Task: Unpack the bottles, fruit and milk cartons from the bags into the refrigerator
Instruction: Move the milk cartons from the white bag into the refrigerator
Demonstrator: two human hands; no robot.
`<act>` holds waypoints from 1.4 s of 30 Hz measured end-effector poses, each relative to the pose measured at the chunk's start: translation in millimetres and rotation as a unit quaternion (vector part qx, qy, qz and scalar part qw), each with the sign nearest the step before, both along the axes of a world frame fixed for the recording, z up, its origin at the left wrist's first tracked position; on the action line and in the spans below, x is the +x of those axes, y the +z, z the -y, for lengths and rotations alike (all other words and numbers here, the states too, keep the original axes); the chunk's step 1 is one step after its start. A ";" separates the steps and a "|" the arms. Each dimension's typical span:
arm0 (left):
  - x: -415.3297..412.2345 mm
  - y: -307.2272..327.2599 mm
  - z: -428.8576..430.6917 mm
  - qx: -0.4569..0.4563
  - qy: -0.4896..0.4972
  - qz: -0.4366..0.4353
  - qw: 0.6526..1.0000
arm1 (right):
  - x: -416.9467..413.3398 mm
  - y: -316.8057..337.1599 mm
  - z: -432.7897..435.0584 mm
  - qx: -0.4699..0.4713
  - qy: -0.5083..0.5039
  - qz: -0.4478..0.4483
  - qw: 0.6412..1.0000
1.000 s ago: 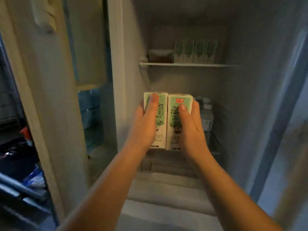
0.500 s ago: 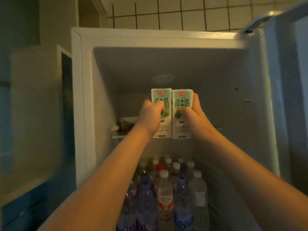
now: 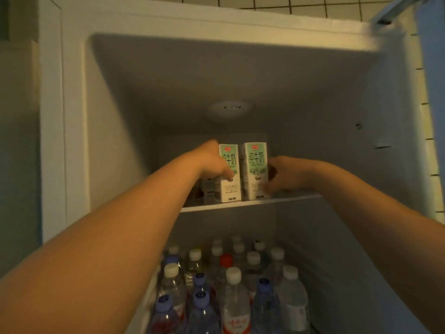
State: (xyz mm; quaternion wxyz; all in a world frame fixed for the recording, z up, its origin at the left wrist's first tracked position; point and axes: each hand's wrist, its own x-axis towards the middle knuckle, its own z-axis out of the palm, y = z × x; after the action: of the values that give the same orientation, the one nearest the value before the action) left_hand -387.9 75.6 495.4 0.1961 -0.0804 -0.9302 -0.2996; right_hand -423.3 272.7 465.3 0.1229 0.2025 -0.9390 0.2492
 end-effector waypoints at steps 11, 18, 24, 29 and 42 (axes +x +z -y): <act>-45.3 14.1 3.7 -0.240 0.121 -0.039 0.962 | -50.5 9.7 29.0 -0.014 0.030 0.095 0.995; -87.2 13.4 12.0 -0.364 0.191 -0.101 0.906 | -90.3 7.3 64.2 -0.001 -0.045 0.091 0.995; -113.1 15.7 21.7 -0.414 0.223 -0.096 0.877 | -104.6 18.4 79.5 0.031 -0.048 0.135 0.989; -121.1 15.2 22.6 -0.428 0.253 -0.099 0.862 | -104.9 19.8 83.6 0.110 -0.073 0.086 0.988; -89.1 -32.7 16.1 -0.352 0.264 -0.200 0.875 | -66.5 -12.2 74.4 -0.029 -0.108 -0.046 0.993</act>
State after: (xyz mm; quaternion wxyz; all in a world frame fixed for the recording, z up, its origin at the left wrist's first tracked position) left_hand -477.0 59.5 462.7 0.4090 0.0465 -0.9015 0.1335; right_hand -489.8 198.3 453.2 0.1978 0.1076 -0.9411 0.2523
